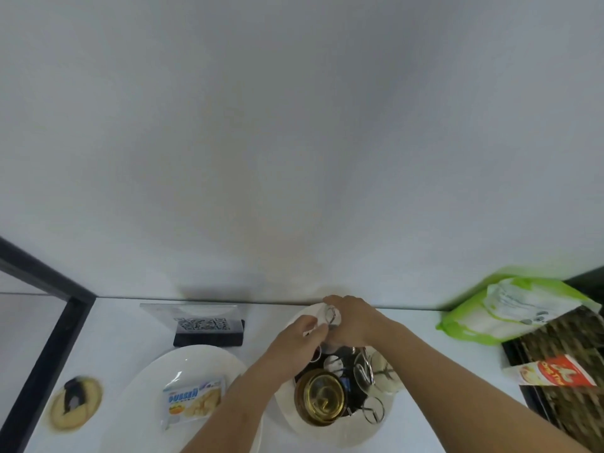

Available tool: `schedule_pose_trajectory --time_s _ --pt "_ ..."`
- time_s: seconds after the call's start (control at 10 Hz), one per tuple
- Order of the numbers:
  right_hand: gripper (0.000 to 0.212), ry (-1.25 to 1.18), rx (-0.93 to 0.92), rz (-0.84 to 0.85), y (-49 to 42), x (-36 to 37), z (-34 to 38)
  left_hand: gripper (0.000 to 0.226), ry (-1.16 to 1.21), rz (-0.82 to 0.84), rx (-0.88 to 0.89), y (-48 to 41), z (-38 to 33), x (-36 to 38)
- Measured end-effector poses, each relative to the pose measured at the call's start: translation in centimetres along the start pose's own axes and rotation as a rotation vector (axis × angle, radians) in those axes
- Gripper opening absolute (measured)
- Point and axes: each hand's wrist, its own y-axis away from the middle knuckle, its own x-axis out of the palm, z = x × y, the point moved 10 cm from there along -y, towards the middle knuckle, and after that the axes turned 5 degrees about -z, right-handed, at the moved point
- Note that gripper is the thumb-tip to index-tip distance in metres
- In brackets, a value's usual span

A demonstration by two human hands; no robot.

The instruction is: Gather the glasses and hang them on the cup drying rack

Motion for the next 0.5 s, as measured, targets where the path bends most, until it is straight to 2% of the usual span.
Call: schedule_pose_trajectory --time_s 0.3,0.5 --pt "0.085 0.025 -0.025 -0.103 1.6 -1.5 0.5 0.044 -0.037 -0.092 0.023 0.5 -0.5 -1.1" --pt "0.079 0.036 -0.059 -0.181 4.3 -5.4 1.6 0.043 0.029 -0.171 0.102 1.8 -2.8 -3.0"
